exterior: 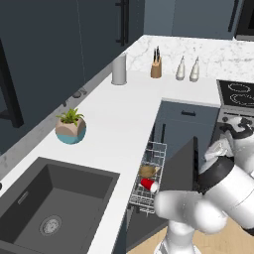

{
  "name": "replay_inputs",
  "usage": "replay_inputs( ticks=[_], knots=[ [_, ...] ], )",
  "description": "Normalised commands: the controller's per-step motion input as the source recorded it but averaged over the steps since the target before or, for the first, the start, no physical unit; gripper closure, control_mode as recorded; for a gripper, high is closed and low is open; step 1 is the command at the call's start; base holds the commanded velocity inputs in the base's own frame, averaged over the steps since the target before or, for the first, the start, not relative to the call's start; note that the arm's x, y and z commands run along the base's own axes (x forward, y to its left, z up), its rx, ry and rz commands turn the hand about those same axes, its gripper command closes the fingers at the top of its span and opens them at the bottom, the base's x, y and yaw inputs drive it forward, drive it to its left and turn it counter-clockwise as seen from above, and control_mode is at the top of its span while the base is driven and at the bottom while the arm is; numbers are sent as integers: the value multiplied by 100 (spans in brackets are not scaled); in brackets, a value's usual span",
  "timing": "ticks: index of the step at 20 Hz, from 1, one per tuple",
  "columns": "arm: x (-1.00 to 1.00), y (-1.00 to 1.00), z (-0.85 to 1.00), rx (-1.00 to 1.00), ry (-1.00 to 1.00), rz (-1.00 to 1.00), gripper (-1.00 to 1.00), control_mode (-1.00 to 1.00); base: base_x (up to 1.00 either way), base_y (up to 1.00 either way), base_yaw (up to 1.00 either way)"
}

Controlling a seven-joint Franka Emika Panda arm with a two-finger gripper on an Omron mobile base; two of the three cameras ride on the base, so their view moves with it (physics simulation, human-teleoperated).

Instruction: Pick up the cup and bowl from the counter, place them in the dishwasher, and close the dishwasher door.

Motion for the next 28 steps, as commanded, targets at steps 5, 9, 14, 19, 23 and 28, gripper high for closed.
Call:
replay_inputs(
  ticks=[5,9,14,19,23,28],
  knots=[
    [-63,-33,52,27,37,-55,-100,-100,0,0,0],
    [-43,-32,13,36,46,-50,-100,-100,0,0,0],
    [-43,-20,-8,51,25,-20,-100,-100,0,0,0],
    [-20,-34,-23,53,3,-2,-100,-100,0,0,0],
    [0,-8,-38,42,0,0,-100,-100,0,0,0],
    [0,-9,-45,36,0,0,-100,-100,0,0,0]
  ],
)
